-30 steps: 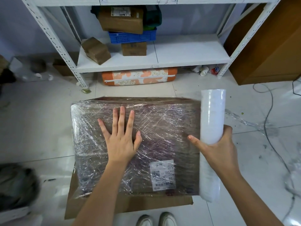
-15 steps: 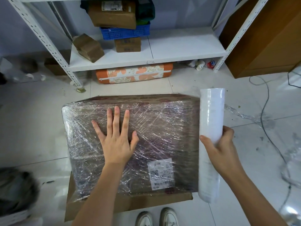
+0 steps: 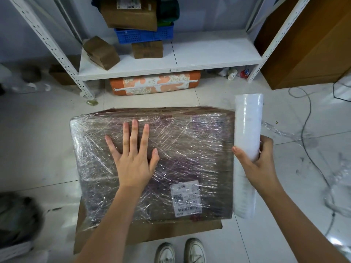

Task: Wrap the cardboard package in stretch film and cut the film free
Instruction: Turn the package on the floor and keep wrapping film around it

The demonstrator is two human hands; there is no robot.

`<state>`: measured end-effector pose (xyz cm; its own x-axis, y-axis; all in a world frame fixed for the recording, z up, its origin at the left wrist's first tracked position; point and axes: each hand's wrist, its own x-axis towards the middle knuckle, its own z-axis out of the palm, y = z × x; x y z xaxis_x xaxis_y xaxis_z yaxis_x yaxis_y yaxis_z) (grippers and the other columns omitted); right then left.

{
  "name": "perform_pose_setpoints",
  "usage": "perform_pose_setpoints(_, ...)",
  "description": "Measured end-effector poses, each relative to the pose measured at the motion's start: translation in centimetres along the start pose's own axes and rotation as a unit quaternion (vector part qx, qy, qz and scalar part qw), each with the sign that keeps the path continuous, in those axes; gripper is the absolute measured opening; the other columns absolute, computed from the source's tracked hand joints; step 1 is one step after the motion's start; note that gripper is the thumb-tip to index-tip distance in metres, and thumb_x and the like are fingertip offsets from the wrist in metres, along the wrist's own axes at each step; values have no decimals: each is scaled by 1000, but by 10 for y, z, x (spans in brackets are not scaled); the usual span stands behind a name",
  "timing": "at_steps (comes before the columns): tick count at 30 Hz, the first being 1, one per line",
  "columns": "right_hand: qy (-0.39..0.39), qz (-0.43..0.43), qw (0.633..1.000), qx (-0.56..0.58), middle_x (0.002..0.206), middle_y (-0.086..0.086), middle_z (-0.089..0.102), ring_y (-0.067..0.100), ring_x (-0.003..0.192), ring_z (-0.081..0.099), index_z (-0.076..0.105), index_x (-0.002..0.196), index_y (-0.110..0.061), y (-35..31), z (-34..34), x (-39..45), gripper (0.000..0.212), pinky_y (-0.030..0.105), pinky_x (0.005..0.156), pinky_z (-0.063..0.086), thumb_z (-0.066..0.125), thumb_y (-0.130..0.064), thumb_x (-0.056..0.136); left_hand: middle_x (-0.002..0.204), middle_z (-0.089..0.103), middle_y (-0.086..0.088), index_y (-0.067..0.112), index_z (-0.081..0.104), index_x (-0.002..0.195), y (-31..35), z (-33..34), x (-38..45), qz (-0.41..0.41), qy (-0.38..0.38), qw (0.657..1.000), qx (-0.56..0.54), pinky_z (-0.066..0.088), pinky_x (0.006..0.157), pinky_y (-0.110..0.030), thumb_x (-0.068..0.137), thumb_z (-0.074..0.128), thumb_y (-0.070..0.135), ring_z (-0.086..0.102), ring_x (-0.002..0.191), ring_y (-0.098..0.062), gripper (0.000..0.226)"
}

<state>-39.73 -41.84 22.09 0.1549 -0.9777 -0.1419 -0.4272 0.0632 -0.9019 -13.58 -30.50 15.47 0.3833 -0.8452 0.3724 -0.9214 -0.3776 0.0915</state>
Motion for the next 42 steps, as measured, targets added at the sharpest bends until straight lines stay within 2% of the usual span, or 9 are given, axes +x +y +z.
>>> perform_pose_setpoints(5, 102, -38, 993, -33, 120, 1, 45, 12, 103, 50, 35, 126, -17, 9, 4, -2, 71, 18, 79, 44, 75, -39, 71, 160, -8, 2, 30, -6, 152, -9, -3, -6, 20, -7, 999, 26, 1, 114, -61, 97, 10, 54, -5, 148, -17, 62)
perform_pose_setpoints(9, 67, -7, 998, -14, 116, -1, 52, 17, 104, 54, 42, 129, -14, 20, 7, 0, 79, 20, 77, 46, 73, -46, 63, 160, -2, 0, 28, 0, 153, -7, -1, -9, 25, 4, 1000, 16, 5, 112, -64, 98, 18, 51, -2, 148, -18, 63)
perform_pose_setpoints(15, 34, 21, 998, 47, 94, -9, 58, 6, 86, 58, 46, 109, -14, 20, 1, 16, 47, 17, 65, 45, 63, -45, 78, 158, 1, -5, 11, 8, 150, 14, -13, 5, 9, 24, 999, 22, -7, 114, -58, 93, 25, 53, -8, 146, -24, 73)
perform_pose_setpoints(21, -1, 29, 997, 68, 90, -8, 55, -16, 66, 54, 46, 105, -10, 31, -6, 20, 16, 3, 56, 41, 51, -23, 97, 159, -1, -15, 4, 12, 150, 74, 20, -25, 317, -9, 949, -3, 2, 120, -43, 92, 37, 43, -1, 148, -27, 73)
perform_pose_setpoints(25, 45, -11, 999, -13, 95, -15, 54, -10, 76, 57, 39, 116, -13, 36, -5, 18, 33, 10, 60, 44, 52, -32, 93, 160, 0, -15, 5, 6, 152, 71, 33, -27, 311, -9, 950, 5, 3, 121, -43, 95, 33, 43, 4, 148, -26, 73)
perform_pose_setpoints(29, 86, -17, 995, -50, 107, -4, 54, 16, 91, 57, 35, 126, -13, 44, 2, 20, 58, 34, 77, 47, 53, -49, 84, 160, 3, -10, 8, 9, 152, 69, 31, -39, 335, 18, 941, -39, 4, 120, -45, 96, 36, 39, 10, 147, -26, 70)
perform_pose_setpoints(33, 65, -13, 997, -40, 105, -3, 56, 16, 91, 59, 36, 123, -13, 55, 5, 22, 61, 33, 75, 49, 51, -55, 80, 158, 18, -6, 14, 22, 151, 69, 31, -48, 368, 7, 930, -14, 5, 120, -47, 97, 30, 36, 15, 146, -25, 59)
perform_pose_setpoints(38, 65, -11, 998, -12, 100, -10, 55, -1, 86, 57, 37, 124, -10, 55, 5, 30, 53, 18, 69, 44, 55, -43, 87, 159, 9, -6, 19, 22, 150, 71, 17, -42, 323, 6, 946, -4, 1, 119, -51, 98, 27, 38, 5, 148, -24, 56)
perform_pose_setpoints(42, 54, -7, 998, -10, 95, -20, 51, -7, 82, 54, 37, 124, -8, 54, 6, 37, 49, 11, 64, 42, 54, -38, 90, 160, -11, -8, 14, -3, 153, 38, 11, -39, 105, 26, 994, 8, -1, 118, -50, 98, 21, 48, -5, 148, -23, 69)
